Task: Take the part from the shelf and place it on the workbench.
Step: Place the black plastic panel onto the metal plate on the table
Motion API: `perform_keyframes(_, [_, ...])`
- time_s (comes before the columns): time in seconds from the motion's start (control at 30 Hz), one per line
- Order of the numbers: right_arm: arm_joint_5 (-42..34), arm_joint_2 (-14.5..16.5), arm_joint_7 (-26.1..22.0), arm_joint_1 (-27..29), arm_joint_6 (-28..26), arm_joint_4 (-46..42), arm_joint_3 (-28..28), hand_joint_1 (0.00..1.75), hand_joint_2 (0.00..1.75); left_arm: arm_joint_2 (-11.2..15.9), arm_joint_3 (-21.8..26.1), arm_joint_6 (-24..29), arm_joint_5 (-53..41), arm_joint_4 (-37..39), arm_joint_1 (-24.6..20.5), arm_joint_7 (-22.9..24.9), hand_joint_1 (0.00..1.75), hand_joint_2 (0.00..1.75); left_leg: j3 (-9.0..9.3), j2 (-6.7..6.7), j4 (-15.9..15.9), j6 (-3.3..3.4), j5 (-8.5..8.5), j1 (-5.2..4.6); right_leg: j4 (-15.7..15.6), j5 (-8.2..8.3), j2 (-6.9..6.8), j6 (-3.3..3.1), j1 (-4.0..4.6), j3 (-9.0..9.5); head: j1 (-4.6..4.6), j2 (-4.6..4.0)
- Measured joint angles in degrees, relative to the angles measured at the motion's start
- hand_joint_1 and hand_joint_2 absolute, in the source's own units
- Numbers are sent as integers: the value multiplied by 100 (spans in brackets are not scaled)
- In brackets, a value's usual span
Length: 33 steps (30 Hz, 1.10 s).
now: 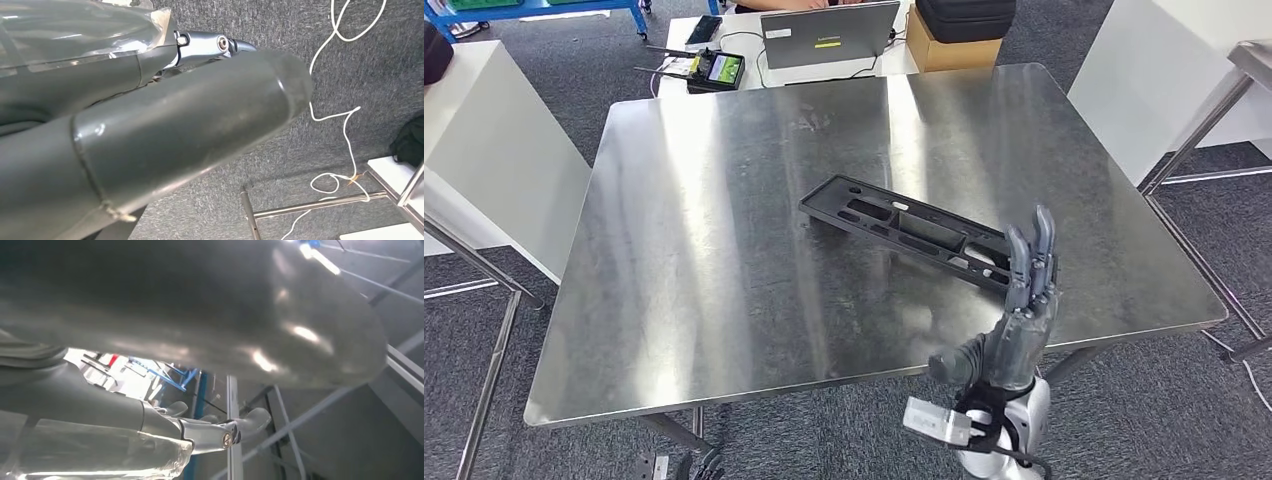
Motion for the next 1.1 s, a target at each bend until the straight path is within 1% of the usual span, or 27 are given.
perform_keyframes(0.1, [-81,9,-53,148,1,-208,2,0,0,2,22,0,2,0,2,-3,0,0,9,5,-1,-28,4,6,1,1,6,-18,6,5,1,0])
perform_keyframes(0.2, [-101,9,-58,213,2,-319,1,0,0,2,26,0,2,0,3,-4,0,0,12,5,-2,-44,11,7,1,2,5,-19,6,9,1,0])
perform_keyframes(0.57, [-121,9,-58,265,6,-434,1,0,0,3,27,2,2,0,5,-4,0,0,19,4,-1,-44,13,-20,2,3,4,-18,-8,15,3,0])
perform_keyframes(0.63, [-397,2,-5,268,71,-434,17,0,0,3,29,37,3,0,6,-4,0,0,19,4,-1,-43,13,-24,2,3,4,-18,-12,16,2,0])
perform_keyframes(0.7, [-1032,-27,126,290,223,-412,88,0,0,5,36,105,11,1,9,25,0,0,17,4,2,-40,10,-27,-4,5,4,-15,-22,20,3,0])
perform_keyframes(0.73, [-1343,-42,183,316,302,-371,128,0,0,9,47,137,23,1,14,52,0,0,20,2,4,-16,13,-34,-20,20,3,7,-37,29,1,0])
perform_keyframes(0.77, [-1596,-52,219,349,385,-312,155,0,0,13,62,156,36,2,20,88,0,0,33,2,-18,25,31,-41,-52,42,5,40,-47,46,0,0])
perform_keyframes(0.8, [-1774,-55,223,385,456,-236,169,0,0,16,81,165,48,2,26,122,0,0,66,12,-83,68,74,-25,-67,49,6,68,-48,55,-1,0])
perform_keyframes(0.83, [-1903,-55,198,417,528,-139,179,0,0,19,103,164,60,2,32,152,0,0,109,25,-173,119,132,-10,-38,9,4,85,-41,41,0,0])
perform_keyframes(0.87, [-2011,-56,167,442,593,-35,189,0,0,20,125,150,74,2,34,175,0,0,142,42,-263,156,191,13,92,-102,2,72,-28,-14,5,0])
perform_keyframes(0.9, [-2095,-57,139,467,641,78,197,0,0,21,148,131,90,2,36,193,0,0,159,59,-329,173,236,36,342,-273,-2,41,-27,-115,12,0])
perform_keyframes(0.93, [-2165,-60,121,498,683,198,200,0,0,22,171,106,114,3,43,202,0,0,151,69,-352,182,259,37,687,-476,-5,19,-43,-250,15,0])
perform_keyframes(0.97, [-2227,-62,116,532,721,304,200,0,0,25,195,84,144,3,56,203,0,0,128,79,-352,176,273,43,1046,-650,-5,18,-68,-380,17,0])
perform_keyframes(1.0, [-2323,-64,145,566,787,408,199,0,0,27,226,68,184,4,80,188,0,0,102,88,-351,154,287,52,1299,-752,-6,49,-99,-452,17,0])
perform_keyframes(1.03, [-2457,-66,190,594,878,509,196,0,0,30,265,58,233,5,111,156,0,0,73,99,-349,124,306,68,1369,-770,-9,109,-136,-433,16,0])
perform_keyframes(1.07, [-2633,-64,228,609,988,627,175,0,0,31,310,58,279,8,148,104,0,0,40,106,-341,89,327,91,1207,-704,-15,190,-173,-298,16,0])
perform_keyframes(1.1, [-2811,-63,252,616,1100,753,142,0,0,31,358,61,315,10,188,47,0,0,2,110,-323,49,348,118,864,-594,-27,277,-215,-70,17,0])
